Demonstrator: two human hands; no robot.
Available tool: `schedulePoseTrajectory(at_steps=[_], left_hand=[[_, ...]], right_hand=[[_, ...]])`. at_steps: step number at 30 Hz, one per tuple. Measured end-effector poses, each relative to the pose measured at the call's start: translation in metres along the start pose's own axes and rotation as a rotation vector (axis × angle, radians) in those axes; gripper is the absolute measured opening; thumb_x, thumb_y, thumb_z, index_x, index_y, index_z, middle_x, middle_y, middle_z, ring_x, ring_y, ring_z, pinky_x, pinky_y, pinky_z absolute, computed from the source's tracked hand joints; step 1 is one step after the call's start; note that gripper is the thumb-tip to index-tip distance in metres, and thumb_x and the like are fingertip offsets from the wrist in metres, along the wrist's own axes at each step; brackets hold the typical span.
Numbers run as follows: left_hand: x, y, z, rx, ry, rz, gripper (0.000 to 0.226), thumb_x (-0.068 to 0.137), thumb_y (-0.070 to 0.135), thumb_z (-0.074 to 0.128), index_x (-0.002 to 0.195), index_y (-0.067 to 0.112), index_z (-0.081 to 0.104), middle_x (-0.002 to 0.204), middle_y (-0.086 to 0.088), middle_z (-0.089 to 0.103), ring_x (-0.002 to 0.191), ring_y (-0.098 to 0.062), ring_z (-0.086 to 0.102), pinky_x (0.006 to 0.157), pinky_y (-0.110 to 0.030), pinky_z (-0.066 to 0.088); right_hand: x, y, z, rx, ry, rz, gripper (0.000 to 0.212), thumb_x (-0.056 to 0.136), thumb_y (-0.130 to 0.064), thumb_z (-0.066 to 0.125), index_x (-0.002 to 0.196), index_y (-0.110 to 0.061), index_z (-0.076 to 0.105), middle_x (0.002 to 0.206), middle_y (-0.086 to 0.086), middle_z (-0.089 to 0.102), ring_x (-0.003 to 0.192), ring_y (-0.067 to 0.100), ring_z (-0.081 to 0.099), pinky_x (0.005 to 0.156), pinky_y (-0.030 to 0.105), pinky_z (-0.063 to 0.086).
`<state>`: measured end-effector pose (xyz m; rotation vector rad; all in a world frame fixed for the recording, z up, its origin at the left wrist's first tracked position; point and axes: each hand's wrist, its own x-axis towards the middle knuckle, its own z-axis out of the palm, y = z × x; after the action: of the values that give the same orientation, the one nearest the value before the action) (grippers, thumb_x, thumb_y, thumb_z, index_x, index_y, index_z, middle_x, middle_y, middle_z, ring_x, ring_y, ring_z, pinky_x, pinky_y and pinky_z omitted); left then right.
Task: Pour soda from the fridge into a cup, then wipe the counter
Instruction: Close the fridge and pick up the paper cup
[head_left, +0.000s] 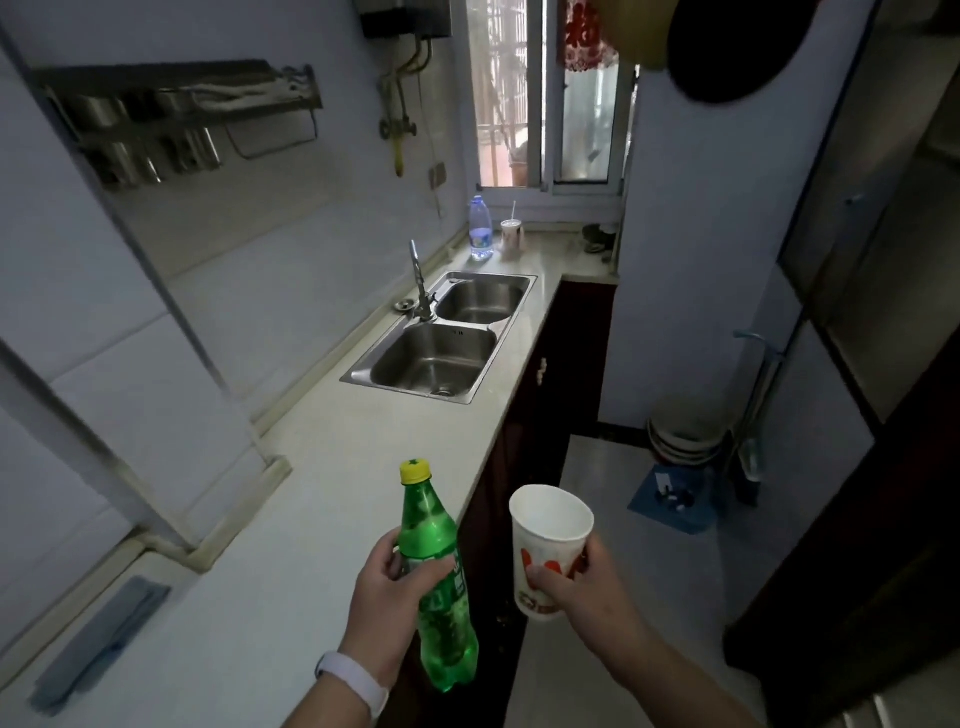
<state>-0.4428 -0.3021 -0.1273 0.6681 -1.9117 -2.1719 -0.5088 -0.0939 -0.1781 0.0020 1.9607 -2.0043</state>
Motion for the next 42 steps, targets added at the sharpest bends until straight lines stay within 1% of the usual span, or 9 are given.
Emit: schedulePoseTrajectory(at_steps=[5, 11, 20, 25, 27, 32, 36, 40, 42], left_hand=[[0.041, 0.013, 0.026, 0.009, 0.134, 0.060, 0.043, 0.066, 0.005, 0.086, 0.102, 0.020, 0.069, 0.094, -0.006, 0.075, 0.090, -0.027, 0.070, 0.080, -0.045, 0.057], [0.080, 0.034, 0.012, 0.018, 0.285, 0.099, 0.039, 0.072, -0.001, 0.080, 0.102, 0.021, 0.070, 0.094, -0.004, 0.076, 0.095, -0.029, 0.068, 0.087, -0.048, 0.055], [0.150, 0.029, -0.046, -0.074, 0.452, 0.124, 0.041, 0.073, 0.000, 0.078, 0.109, 0.018, 0.068, 0.102, -0.009, 0.074, 0.098, -0.032, 0.068, 0.090, -0.053, 0.054], [0.191, 0.021, -0.076, -0.153, 0.521, 0.134, 0.046, 0.068, 0.001, 0.083, 0.108, 0.017, 0.066, 0.099, -0.009, 0.074, 0.095, -0.031, 0.069, 0.084, -0.047, 0.056], [0.202, 0.020, -0.087, -0.175, 0.541, 0.125, 0.048, 0.064, 0.006, 0.085, 0.107, 0.017, 0.066, 0.098, -0.010, 0.075, 0.093, -0.031, 0.069, 0.081, -0.044, 0.056], [0.207, 0.028, -0.121, -0.148, 0.614, 0.108, 0.067, 0.043, 0.036, 0.086, 0.105, 0.017, 0.068, 0.094, -0.004, 0.076, 0.089, -0.025, 0.072, 0.074, -0.037, 0.056], [0.190, 0.033, -0.152, -0.116, 0.713, 0.114, 0.068, 0.042, 0.037, 0.085, 0.104, 0.015, 0.069, 0.093, -0.004, 0.076, 0.087, -0.022, 0.071, 0.072, -0.033, 0.054], [0.166, 0.030, -0.173, -0.120, 0.830, 0.117, 0.063, 0.047, 0.032, 0.087, 0.105, 0.016, 0.070, 0.096, -0.004, 0.076, 0.090, -0.022, 0.071, 0.074, -0.033, 0.055], [0.153, 0.027, -0.178, -0.126, 0.900, 0.096, 0.060, 0.051, 0.030, 0.088, 0.106, 0.017, 0.070, 0.098, -0.004, 0.076, 0.091, -0.021, 0.071, 0.075, -0.033, 0.055]], right_hand=[[0.063, -0.023, -0.030, -0.016, -0.059, -0.004, 0.063, 0.079, -0.013, 0.079, 0.130, -0.025, 0.044, 0.122, -0.002, 0.061, 0.106, 0.013, 0.062, 0.083, 0.029, 0.054], [0.123, -0.039, -0.011, -0.062, -0.191, 0.003, 0.069, 0.075, -0.021, 0.083, 0.131, -0.029, 0.043, 0.121, -0.009, 0.060, 0.107, 0.009, 0.061, 0.090, 0.034, 0.054], [0.195, -0.041, 0.050, -0.154, -0.335, 0.031, 0.058, 0.076, -0.009, 0.081, 0.119, -0.029, 0.046, 0.114, -0.007, 0.063, 0.097, 0.003, 0.061, 0.064, 0.012, 0.050], [0.242, -0.045, 0.089, -0.276, -0.409, 0.048, 0.086, 0.046, -0.038, 0.086, 0.123, -0.017, 0.054, 0.108, 0.004, 0.070, 0.096, 0.017, 0.069, 0.070, 0.023, 0.056], [0.259, -0.050, 0.107, -0.314, -0.415, 0.042, 0.083, 0.041, -0.042, 0.082, 0.116, -0.018, 0.055, 0.105, 0.005, 0.069, 0.094, 0.019, 0.066, 0.065, 0.020, 0.054], [0.290, -0.055, 0.159, -0.395, -0.495, -0.029, 0.062, 0.055, -0.031, 0.078, 0.111, -0.018, 0.057, 0.099, 0.005, 0.069, 0.089, 0.019, 0.064, 0.068, 0.025, 0.054], [0.293, -0.053, 0.203, -0.403, -0.593, -0.029, 0.056, 0.055, -0.027, 0.077, 0.106, -0.015, 0.057, 0.095, 0.007, 0.069, 0.083, 0.017, 0.063, 0.066, 0.025, 0.056], [0.294, -0.045, 0.242, -0.395, -0.769, -0.050, 0.073, 0.055, -0.031, 0.084, 0.121, -0.023, 0.053, 0.109, 0.001, 0.068, 0.100, 0.021, 0.065, 0.084, 0.039, 0.059], [0.293, -0.037, 0.259, -0.421, -0.854, -0.070, 0.069, 0.067, -0.016, 0.087, 0.124, -0.024, 0.049, 0.113, -0.004, 0.065, 0.101, 0.014, 0.064, 0.082, 0.031, 0.058]])
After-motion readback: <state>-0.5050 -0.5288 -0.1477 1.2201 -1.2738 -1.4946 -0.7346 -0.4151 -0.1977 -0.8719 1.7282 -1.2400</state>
